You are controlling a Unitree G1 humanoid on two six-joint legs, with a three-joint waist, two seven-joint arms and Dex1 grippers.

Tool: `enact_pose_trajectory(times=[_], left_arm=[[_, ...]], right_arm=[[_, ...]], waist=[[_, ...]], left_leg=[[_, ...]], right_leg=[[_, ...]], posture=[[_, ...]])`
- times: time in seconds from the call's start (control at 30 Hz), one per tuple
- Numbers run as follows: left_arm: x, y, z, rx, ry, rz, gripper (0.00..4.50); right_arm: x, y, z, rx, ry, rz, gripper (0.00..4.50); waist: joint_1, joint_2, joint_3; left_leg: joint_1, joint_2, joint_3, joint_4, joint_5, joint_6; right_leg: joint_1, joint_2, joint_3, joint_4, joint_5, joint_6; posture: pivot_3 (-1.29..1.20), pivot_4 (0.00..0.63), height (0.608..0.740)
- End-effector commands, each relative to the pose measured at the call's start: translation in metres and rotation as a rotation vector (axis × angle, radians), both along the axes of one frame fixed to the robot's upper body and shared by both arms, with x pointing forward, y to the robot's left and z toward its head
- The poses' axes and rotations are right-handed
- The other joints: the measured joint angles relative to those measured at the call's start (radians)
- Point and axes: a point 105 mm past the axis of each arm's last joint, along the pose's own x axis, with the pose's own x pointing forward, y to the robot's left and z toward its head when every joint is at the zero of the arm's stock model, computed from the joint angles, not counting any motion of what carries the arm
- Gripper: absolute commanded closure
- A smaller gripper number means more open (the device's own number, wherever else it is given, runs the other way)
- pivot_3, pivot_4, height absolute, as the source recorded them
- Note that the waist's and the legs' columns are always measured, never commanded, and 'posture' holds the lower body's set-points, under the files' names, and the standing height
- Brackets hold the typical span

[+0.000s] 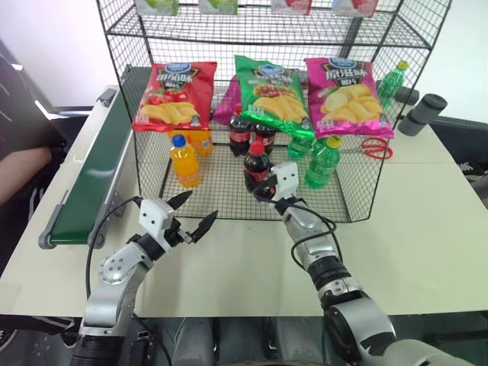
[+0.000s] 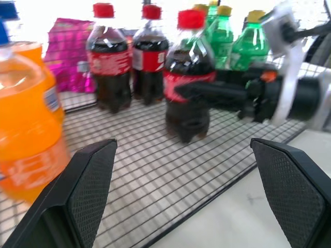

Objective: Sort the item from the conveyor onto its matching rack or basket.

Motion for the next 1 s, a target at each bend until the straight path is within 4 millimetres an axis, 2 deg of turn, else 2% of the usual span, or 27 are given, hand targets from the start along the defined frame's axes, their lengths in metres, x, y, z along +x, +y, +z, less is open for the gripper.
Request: enact_pose_trajectory(times=[0.03,0.27,0.33,0.4,0.53,0.7,0.93,1.0], left_arm=[[-0.003,-0.007,0.011,-0.002,-0.043,-0.020,0.10],[-0.003,-0.010,0.010,0.002,-0.039,-0.035,0.10],[-0.004,-0.011,0.010,0.002,-0.039,-0.036,0.00],[-0.004,-0.011,0.010,0.002,-0.039,-0.038,0.00],[-0.005,-0.012,0.010,0.002,-0.037,-0.042,0.00],[-0.005,-0.013,0.011,0.000,-0.037,-0.044,0.00],[-0.003,-0.010,0.012,-0.007,-0.021,-0.034,0.00],[-0.003,-0.011,0.011,-0.009,-0.015,-0.035,0.00]], right_arm=[[0.006,0.005,0.028,0.034,-0.110,-0.007,1.50],[0.008,0.005,0.025,0.057,-0.090,-0.007,1.50],[0.008,0.005,0.025,0.061,-0.092,-0.003,0.45],[0.006,0.006,0.026,0.069,-0.096,0.012,0.08],[0.002,0.007,0.029,0.042,-0.127,0.041,0.08],[-0.013,-0.001,0.033,-0.014,-0.180,0.101,0.08],[-0.032,-0.042,0.034,-0.115,-0.179,0.097,0.08],[-0.039,-0.062,0.035,-0.145,-0.171,0.075,0.08]], waist=[[-0.005,0.000,0.000],[-0.019,0.000,0.000],[-0.019,0.000,0.000],[-0.020,0.000,0.000],[-0.020,0.000,0.000],[-0.019,0.000,0.000],[-0.018,0.000,0.000],[-0.019,0.001,0.000]], left_leg=[[0.000,0.000,0.000,0.000,0.000,0.000],[0.000,0.000,0.000,0.000,0.000,0.000],[0.000,0.000,0.000,0.000,0.000,0.000],[0.000,0.000,0.000,0.000,0.000,0.000],[0.001,0.000,0.000,0.000,0.000,0.000],[0.001,0.000,0.000,0.000,0.000,0.000],[0.001,-0.001,0.000,0.000,0.000,0.000],[0.001,0.000,0.000,0.000,0.000,0.000]], right_leg=[[0.000,0.000,0.000,0.000,0.000,0.000],[0.000,-0.001,0.000,0.001,0.000,0.000],[0.000,-0.001,0.000,0.001,0.000,0.000],[0.000,-0.001,0.000,0.001,0.000,0.000],[0.000,-0.001,0.000,0.002,0.000,0.000],[0.000,-0.001,0.000,0.002,0.000,0.000],[0.000,-0.002,0.000,0.001,0.000,0.000],[0.000,-0.002,0.000,0.002,0.000,0.000]], posture=[[0.00,0.150,0.740],[0.00,0.150,0.740],[0.00,0.150,0.740],[0.00,0.150,0.740],[0.00,0.150,0.740],[0.00,0.150,0.740],[0.00,0.150,0.740],[0.00,0.150,0.740]])
